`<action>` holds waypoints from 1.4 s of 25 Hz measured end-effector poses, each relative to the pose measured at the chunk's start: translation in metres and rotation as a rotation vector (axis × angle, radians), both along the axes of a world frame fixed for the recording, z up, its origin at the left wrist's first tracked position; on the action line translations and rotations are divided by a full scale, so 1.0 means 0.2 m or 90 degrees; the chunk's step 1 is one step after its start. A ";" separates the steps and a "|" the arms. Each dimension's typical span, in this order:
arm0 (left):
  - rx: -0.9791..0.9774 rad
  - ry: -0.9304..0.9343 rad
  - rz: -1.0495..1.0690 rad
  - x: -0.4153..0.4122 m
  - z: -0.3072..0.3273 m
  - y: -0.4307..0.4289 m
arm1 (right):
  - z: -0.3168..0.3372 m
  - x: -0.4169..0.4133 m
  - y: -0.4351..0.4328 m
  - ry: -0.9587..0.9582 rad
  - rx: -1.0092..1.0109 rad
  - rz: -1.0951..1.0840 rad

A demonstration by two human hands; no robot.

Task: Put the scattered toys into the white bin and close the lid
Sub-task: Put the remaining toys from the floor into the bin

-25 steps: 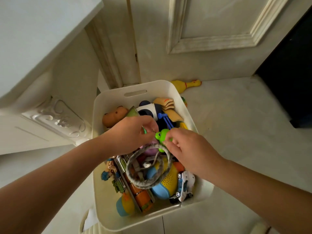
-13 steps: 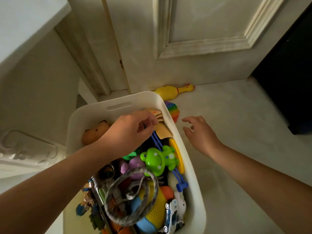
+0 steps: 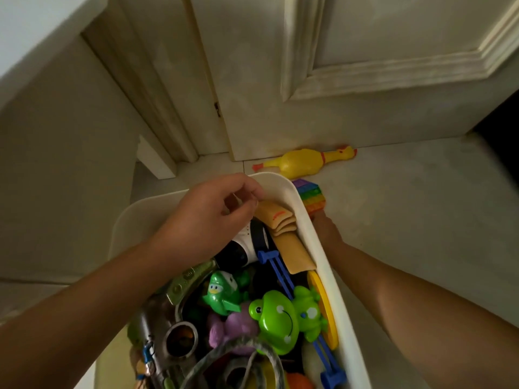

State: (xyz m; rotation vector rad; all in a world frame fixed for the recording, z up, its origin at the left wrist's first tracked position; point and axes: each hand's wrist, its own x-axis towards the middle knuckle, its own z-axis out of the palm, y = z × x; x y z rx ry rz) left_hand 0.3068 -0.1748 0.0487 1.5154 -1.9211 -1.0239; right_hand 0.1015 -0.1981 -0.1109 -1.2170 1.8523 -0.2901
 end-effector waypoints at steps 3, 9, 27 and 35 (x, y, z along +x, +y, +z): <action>0.010 0.022 0.002 0.00 -0.01 -0.01 | 0.12 -0.01 -0.02 -0.044 -0.078 -0.001; 0.097 0.191 0.098 -0.11 0.07 -0.02 | 0.64 -0.04 0.05 -0.412 -0.396 -0.149; 0.387 0.472 0.229 -0.02 0.01 -0.08 | -0.17 -0.13 -0.24 0.138 -0.037 -0.128; 0.372 0.475 0.219 -0.08 0.03 -0.12 | 0.24 -0.11 -0.29 -0.208 -0.297 -0.250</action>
